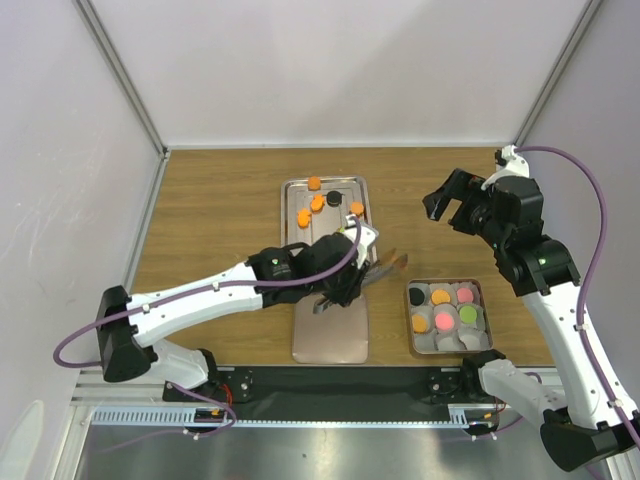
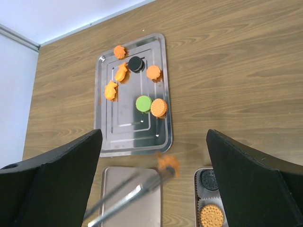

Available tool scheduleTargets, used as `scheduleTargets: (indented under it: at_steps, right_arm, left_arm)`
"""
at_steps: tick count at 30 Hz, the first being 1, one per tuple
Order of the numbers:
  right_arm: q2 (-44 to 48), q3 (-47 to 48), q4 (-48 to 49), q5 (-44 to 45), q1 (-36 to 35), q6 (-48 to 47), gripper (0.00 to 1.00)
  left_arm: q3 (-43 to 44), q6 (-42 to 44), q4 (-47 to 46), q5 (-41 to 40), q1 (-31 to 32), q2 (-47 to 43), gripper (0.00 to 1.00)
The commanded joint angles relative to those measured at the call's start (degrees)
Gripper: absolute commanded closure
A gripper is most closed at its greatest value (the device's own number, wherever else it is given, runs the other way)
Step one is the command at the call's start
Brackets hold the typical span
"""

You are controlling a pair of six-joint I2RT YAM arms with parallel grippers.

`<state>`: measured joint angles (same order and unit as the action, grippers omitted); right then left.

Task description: Pack the cookies

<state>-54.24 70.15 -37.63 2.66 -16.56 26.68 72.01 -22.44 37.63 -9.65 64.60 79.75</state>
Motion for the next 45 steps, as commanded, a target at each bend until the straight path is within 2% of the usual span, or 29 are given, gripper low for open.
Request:
scheduleTargets:
  at_steps: [1, 17, 45]
  right_arm:
    - [1.2, 1.8, 0.1, 2.4, -0.2, -1.0, 0.00]
    - [2.1, 1.0, -0.1, 3.5, 0.9, -2.4, 0.00]
    - [4.4, -0.6, 0.0, 3.8, 1.3, -3.1, 0.00]
  left_arm:
    - [4.2, 0.7, -0.3, 1.7, 2.8, 0.2, 0.61]
    - [6.9, 4.6, 3.2, 8.1, 12.4, 4.5, 0.61]
    - [11.2, 6.8, 4.4, 9.1, 15.0, 12.6, 0.60]
